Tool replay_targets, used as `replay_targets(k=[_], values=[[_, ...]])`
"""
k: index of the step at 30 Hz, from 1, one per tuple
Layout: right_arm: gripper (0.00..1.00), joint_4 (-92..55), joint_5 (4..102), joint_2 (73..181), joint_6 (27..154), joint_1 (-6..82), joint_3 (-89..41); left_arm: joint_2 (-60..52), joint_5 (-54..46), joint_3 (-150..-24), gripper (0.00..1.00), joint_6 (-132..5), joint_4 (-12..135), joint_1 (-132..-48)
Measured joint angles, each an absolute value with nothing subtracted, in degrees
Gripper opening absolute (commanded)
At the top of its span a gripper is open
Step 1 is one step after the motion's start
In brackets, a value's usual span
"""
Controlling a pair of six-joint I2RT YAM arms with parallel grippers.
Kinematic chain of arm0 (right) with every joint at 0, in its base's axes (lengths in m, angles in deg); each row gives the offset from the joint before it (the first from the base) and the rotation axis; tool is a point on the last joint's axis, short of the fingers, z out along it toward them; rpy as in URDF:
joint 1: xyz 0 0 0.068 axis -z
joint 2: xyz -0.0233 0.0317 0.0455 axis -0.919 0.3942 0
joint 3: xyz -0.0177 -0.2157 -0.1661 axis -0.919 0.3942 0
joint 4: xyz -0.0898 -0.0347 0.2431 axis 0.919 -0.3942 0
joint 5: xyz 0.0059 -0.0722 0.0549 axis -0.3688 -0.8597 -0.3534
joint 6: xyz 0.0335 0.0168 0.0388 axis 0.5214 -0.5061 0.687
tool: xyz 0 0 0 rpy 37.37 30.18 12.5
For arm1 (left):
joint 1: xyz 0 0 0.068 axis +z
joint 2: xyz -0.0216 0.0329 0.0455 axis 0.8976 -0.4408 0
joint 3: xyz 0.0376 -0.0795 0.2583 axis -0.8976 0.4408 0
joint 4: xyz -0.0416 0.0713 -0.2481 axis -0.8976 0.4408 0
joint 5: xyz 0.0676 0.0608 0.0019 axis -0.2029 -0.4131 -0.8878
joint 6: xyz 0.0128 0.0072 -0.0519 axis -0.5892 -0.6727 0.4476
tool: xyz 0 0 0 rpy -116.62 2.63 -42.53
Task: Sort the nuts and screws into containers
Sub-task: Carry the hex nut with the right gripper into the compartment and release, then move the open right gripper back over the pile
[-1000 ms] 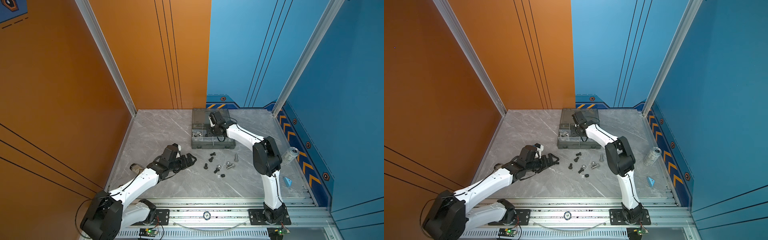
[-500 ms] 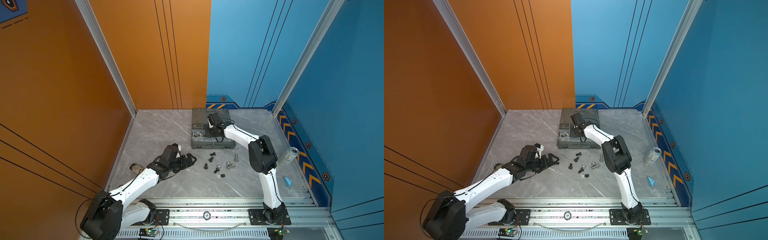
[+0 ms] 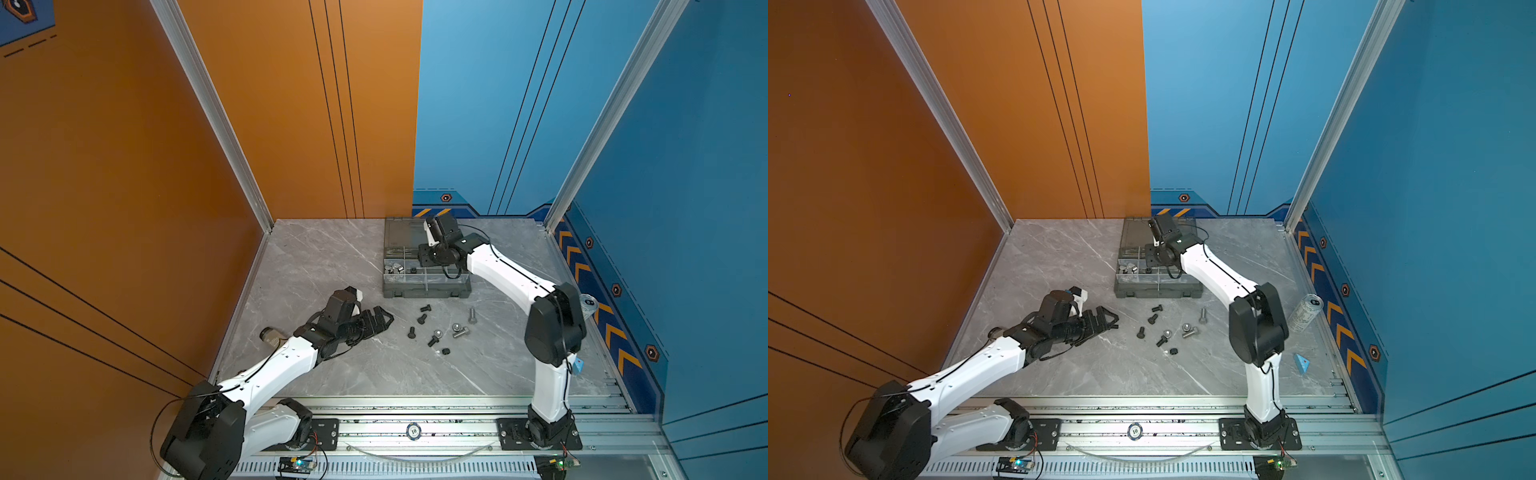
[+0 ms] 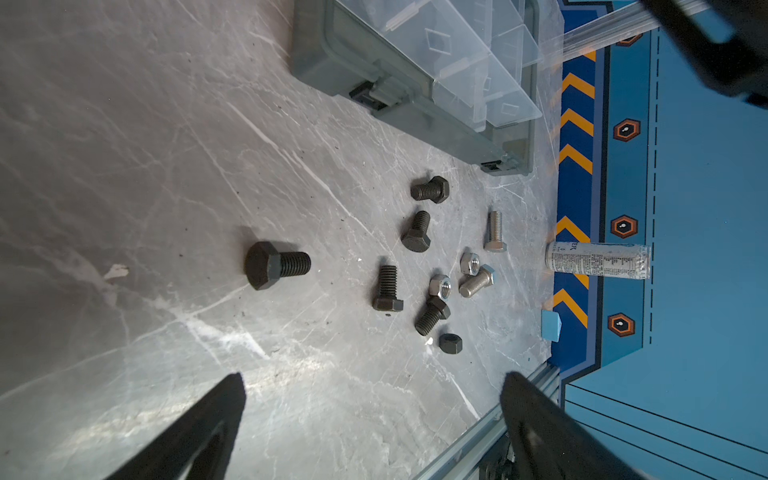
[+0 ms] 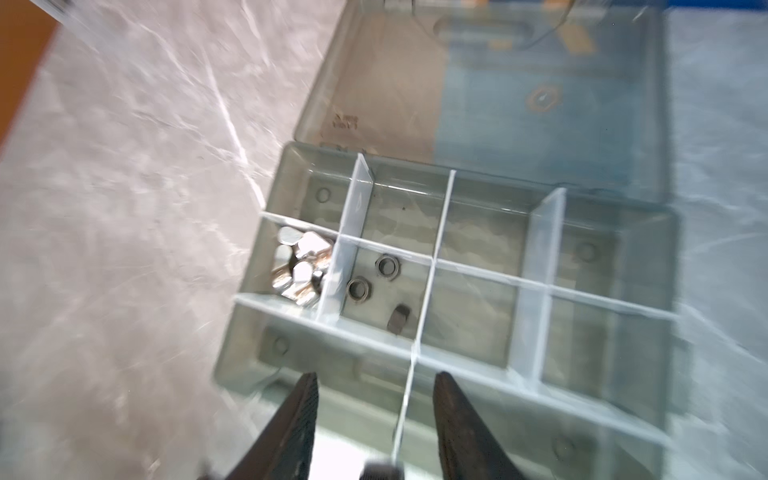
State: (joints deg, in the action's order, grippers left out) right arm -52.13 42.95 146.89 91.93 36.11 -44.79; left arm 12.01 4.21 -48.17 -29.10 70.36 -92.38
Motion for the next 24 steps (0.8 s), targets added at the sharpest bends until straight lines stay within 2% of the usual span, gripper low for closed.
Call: replay_targets(k=[4, 17, 24], values=[[0.52, -55.06, 42.95, 137.27, 92.17, 36.11, -38.74, 12.01, 4.21, -48.21, 0.98, -29.10, 70.40, -92.38], [0.56, -62.42, 48.17, 115.85, 95.23, 36.04, -11.74, 11.97, 4.21, -48.43, 0.98, -29.12, 70.38, -92.47], [0.56, -63.15, 48.72, 109.62, 97.90, 33.44, -3.07, 10.83, 4.24, -48.65, 0.98, -29.10, 70.38, -93.30]])
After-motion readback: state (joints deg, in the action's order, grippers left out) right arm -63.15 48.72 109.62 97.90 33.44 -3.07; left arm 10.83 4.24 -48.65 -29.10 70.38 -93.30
